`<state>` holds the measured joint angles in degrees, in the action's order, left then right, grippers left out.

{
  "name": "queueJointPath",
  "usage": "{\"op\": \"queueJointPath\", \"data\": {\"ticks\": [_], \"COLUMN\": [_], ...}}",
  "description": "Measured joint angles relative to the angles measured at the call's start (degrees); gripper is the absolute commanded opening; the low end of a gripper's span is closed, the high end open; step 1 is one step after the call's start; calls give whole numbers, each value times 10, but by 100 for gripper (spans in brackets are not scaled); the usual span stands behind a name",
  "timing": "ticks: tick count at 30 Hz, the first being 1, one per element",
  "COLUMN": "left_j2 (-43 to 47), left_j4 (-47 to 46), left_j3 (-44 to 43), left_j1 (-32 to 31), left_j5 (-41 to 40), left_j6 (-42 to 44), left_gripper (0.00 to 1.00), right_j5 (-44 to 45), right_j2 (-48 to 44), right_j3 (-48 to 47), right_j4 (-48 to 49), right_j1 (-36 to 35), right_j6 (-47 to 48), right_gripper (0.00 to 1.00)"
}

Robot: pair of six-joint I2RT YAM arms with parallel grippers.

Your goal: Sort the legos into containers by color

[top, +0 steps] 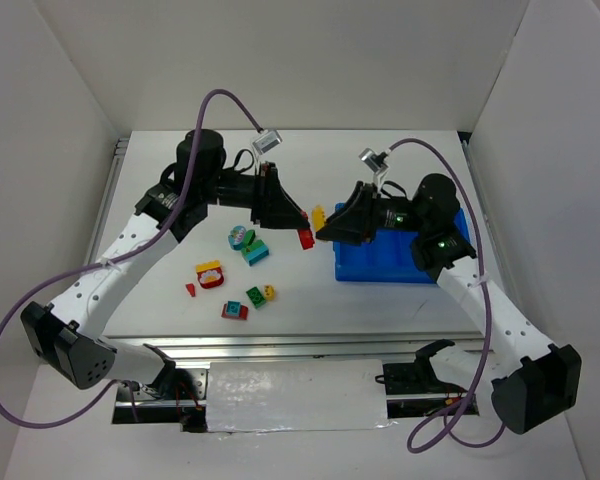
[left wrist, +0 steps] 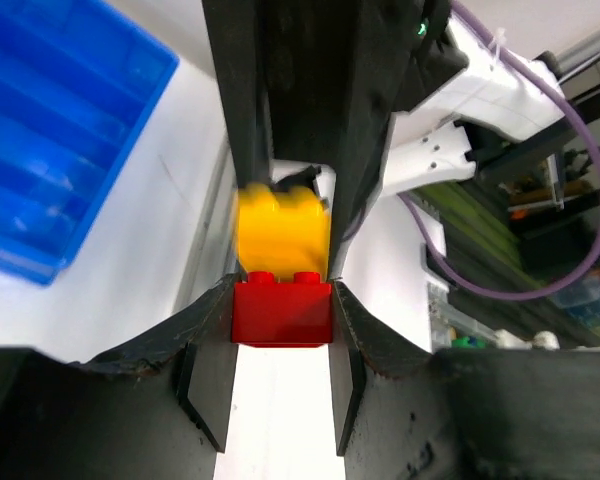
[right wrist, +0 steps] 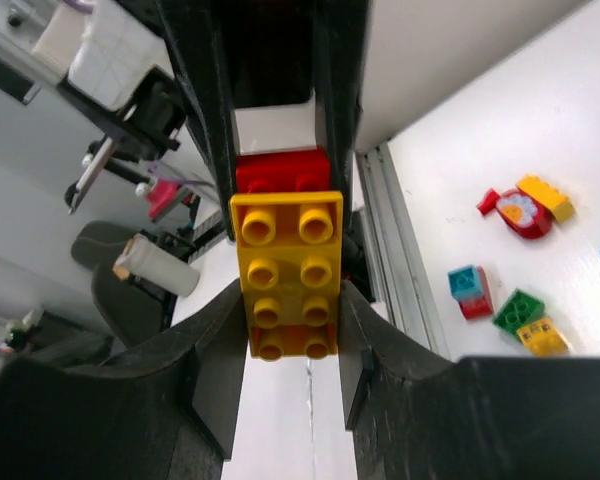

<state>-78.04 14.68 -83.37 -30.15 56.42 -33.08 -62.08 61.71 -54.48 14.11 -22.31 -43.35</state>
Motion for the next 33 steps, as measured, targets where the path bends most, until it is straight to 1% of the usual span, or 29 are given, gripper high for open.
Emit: {"op": "queueJointPath", "data": {"ticks": [2, 5, 6, 9, 11, 12, 13, 14, 16, 17, 21, 23, 24, 25, 26, 27, 30, 33], "left_j2": [-1, 5, 7, 16, 22, 23, 24, 24, 21, 20, 20, 20, 20, 20, 20, 20, 20, 20], "left_j4": [33, 69, 77, 80, 81, 82, 85, 93, 111, 120, 135, 140, 141, 142, 142, 142, 142, 141], "left_j3": [-7, -10, -10, -5, 0, 0, -1, -3, -8, -13, -20, -20, -20, -20, -20, -20, -19, -17], "left_j1": [-2, 5, 9, 17, 21, 23, 24, 24, 24, 24, 24, 24, 24, 24, 24, 24, 24, 24], "left_j5": [-13, -27, -31, -41, -60, -71, -83, -96, -117, -128, -161, -173, -177, -181, -184, -186, -191, -191], "left_j6": [28, 58, 63, 69, 72, 73, 74, 74, 76, 77, 78, 77, 76, 76, 75, 75, 74, 73], "left_gripper": [0, 0, 0, 0, 0, 0, 0, 0, 0, 0, 0, 0, 0, 0, 0, 0, 0, 0], "right_j5": [4, 35, 50, 90, 157, 206, 269, 325, 422, 457, 528, 546, 552, 557, 558, 560, 558, 552], "right_j2": [-10, -13, -12, -11, 5, 23, 54, 81, 137, 157, 201, 211, 216, 222, 226, 233, 242, 238], "right_j3": [17, 25, 24, 18, -4, -24, -57, -84, -106, -104, -87, -87, -88, -89, -89, -89, -89, -89], "right_j4": [2, -21, -38, -95, -163, -205, -263, -299, -348, -375, -455, -468, -470, -471, -471, -472, -471, -471], "right_j1": [28, 87, 98, 102, 101, 98, 96, 92, 88, 86, 77, 69, 64, 60, 56, 53, 48, 46], "right_j6": [-3, 2, 11, 36, 57, 67, 74, 83, 100, 107, 119, 122, 123, 124, 123, 124, 128, 130], "right_gripper": [0, 0, 0, 0, 0, 0, 0, 1, 5, 9, 12, 22, 34, 52, 61, 76, 94, 95]}}
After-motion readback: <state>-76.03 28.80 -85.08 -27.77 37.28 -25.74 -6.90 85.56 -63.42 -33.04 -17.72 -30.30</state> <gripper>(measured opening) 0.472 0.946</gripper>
